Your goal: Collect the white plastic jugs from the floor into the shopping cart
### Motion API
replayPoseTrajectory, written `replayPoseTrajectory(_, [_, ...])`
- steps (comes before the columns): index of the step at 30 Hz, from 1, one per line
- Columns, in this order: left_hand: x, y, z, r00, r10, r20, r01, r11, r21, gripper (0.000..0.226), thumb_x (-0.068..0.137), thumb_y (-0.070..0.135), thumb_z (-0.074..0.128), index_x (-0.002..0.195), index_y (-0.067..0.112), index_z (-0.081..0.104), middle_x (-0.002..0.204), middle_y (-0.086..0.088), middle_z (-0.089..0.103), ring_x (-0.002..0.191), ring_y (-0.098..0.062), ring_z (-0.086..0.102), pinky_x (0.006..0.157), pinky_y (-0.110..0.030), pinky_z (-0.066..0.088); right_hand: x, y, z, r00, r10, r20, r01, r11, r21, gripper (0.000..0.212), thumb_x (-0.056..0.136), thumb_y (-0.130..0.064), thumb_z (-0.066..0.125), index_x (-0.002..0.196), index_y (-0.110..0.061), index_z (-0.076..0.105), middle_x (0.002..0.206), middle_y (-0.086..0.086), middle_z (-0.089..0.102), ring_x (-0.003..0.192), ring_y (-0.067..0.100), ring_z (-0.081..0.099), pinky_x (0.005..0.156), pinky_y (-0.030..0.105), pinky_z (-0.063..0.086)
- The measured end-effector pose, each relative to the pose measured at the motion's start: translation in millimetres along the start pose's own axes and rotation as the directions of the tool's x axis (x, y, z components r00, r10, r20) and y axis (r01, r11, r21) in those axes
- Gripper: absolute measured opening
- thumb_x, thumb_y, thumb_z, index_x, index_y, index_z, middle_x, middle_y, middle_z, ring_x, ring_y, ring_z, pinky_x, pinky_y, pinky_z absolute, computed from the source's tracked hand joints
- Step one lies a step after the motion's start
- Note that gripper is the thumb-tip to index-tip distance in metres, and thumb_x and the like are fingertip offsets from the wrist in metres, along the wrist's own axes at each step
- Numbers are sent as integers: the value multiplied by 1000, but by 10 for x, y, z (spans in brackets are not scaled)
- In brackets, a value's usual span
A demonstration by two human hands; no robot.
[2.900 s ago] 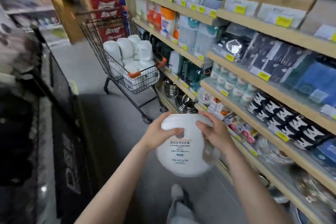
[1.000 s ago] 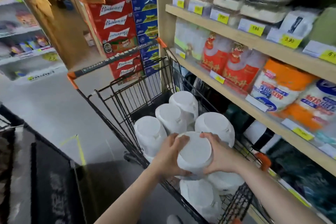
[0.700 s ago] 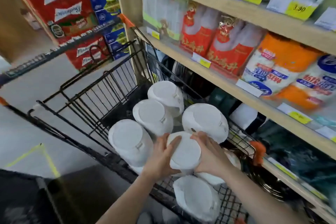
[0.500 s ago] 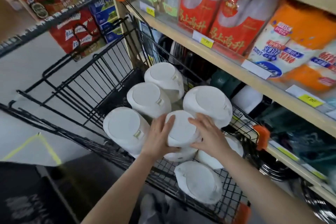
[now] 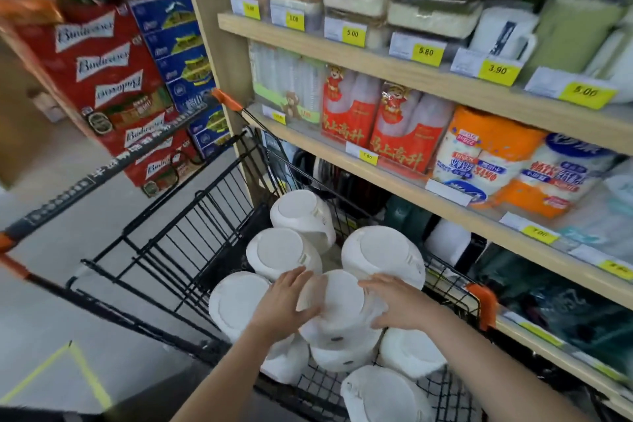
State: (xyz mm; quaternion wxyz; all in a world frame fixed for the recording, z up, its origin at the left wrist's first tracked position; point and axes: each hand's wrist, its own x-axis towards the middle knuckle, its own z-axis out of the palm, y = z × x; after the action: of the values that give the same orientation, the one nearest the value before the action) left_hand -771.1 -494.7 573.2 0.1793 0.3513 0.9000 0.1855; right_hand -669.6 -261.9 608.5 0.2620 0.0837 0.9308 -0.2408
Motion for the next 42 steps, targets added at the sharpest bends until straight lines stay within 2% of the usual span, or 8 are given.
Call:
replayPoseTrajectory(4, [-33, 16, -347, 1000, -19, -1, 19, 999, -28, 57, 92, 46, 54, 142, 24, 38, 141, 4, 39, 100, -11, 63, 88, -32, 47, -139, -156, -220, 997, 70, -21, -69, 997, 45, 63, 81, -35, 68, 138, -31, 41, 142, -2, 43, 124, 17, 46, 97, 29, 41])
replayPoseTrajectory(16, [128, 1172, -398, 887, 435, 155, -435, 900, -32, 42, 92, 35, 57, 130, 20, 49, 121, 1, 57, 105, -13, 57, 89, -24, 43, -1821, -81, 38, 899, 393, -194, -279, 854, 438, 50, 89, -36, 62, 134, -22, 47, 129, 0, 53, 107, 10, 51, 94, 26, 44])
replayPoseTrajectory(22, [-19, 2396, 187, 688, 643, 337, -673, 739, -36, 44, 93, 35, 56, 132, 16, 49, 123, -3, 59, 107, -19, 58, 86, -28, 46, -3135, 349, 590, 714, 654, -251, -408, 679, 610, 46, 91, -32, 60, 132, -14, 50, 127, 4, 56, 116, 15, 52, 84, 17, 37])
replayPoseTrajectory(25, [-212, 3004, 484, 584, 705, 403, -742, 665, -87, 33, 93, 33, 58, 121, 16, 53, 109, -1, 61, 100, -19, 60, 86, -35, 49, -3769, 553, 885, 618, 737, -274, -430, 609, 667, 43, 91, -26, 61, 129, -9, 52, 112, 3, 59, 93, 7, 50, 74, 11, 32])
replayPoseTrajectory(30, [-740, 4077, 1074, 510, 771, 382, -679, 634, -372, 12, 89, 18, 64, 93, 24, 55, 86, 3, 61, 70, -7, 54, 73, -23, 46, -4739, 999, 1465, 415, 853, -317, -276, 450, 849, 28, 88, -21, 66, 115, -19, 61, 94, -5, 61, 87, 10, 58, 75, 13, 42])
replayPoseTrajectory(35, [-1418, 5210, 1766, 467, 820, 332, -575, 567, -590, 10, 88, 7, 63, 95, 14, 61, 86, 2, 62, 76, -10, 57, 71, -14, 46, -5766, 1464, 1939, 192, 913, -359, -85, 380, 921, 21, 89, -15, 64, 109, -17, 62, 104, 0, 67, 88, 7, 62, 72, 7, 45])
replayPoseTrajectory(38, [-1706, 5801, 2250, 421, 828, 372, -587, 561, -584, 11, 88, 8, 63, 93, 17, 61, 85, 1, 62, 76, -14, 57, 79, -29, 50, -6383, 1798, 2235, 89, 940, -329, 24, 328, 944, 20, 88, -16, 64, 108, -18, 63, 104, -2, 67, 89, 3, 63, 75, 11, 47])
replayPoseTrajectory(42, [-1988, 6577, 2800, 351, 837, 419, -612, 544, -574, 8, 89, 14, 63, 95, 19, 60, 87, 5, 63, 77, -15, 61, 73, -20, 48, -7128, 2260, 2550, 21, 962, -272, 70, 270, 960, 17, 88, -18, 64, 103, -24, 63, 101, -6, 67, 83, -1, 62, 68, 9, 45])
